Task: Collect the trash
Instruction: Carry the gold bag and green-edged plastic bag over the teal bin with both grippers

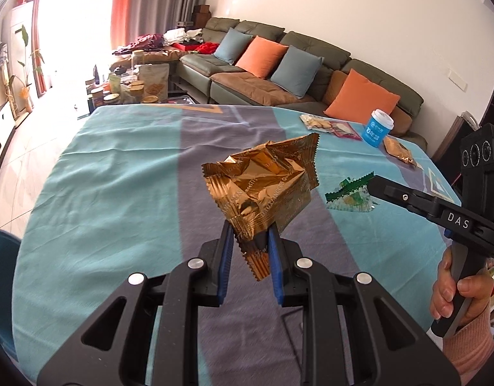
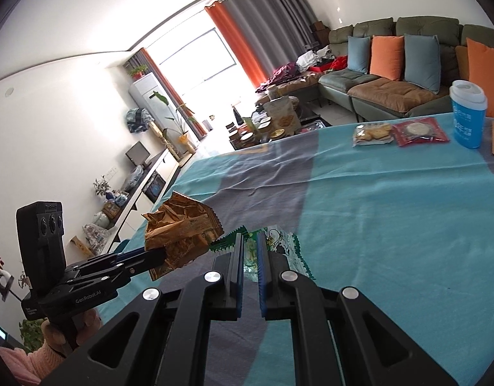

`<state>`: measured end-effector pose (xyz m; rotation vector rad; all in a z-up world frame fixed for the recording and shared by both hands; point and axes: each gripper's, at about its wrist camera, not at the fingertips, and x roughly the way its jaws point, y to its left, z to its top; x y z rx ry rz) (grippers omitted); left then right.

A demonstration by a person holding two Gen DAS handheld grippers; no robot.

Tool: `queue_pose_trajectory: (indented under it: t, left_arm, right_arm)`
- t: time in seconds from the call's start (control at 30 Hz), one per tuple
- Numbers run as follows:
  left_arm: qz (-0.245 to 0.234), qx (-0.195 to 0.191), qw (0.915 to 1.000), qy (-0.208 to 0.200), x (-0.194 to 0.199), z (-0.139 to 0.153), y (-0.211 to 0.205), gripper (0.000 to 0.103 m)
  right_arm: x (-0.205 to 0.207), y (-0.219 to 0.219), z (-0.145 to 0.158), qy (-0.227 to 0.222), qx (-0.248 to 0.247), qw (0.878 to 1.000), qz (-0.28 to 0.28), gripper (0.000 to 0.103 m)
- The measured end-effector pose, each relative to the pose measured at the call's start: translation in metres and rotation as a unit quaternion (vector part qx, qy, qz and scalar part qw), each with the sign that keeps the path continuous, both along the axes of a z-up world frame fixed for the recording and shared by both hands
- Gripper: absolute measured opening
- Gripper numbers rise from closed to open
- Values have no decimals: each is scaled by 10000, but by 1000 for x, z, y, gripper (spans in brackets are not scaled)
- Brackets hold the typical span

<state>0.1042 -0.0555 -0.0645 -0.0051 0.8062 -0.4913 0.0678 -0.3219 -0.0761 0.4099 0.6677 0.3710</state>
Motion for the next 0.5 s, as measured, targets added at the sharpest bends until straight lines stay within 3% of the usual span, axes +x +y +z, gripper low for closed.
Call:
queue_pose_trajectory:
  t: [0.5]
  left_arm:
    - [393,25,9991,-148,-25,8,49,21]
  right_arm:
    - [-1,47,4,-42,34,9989,459,6]
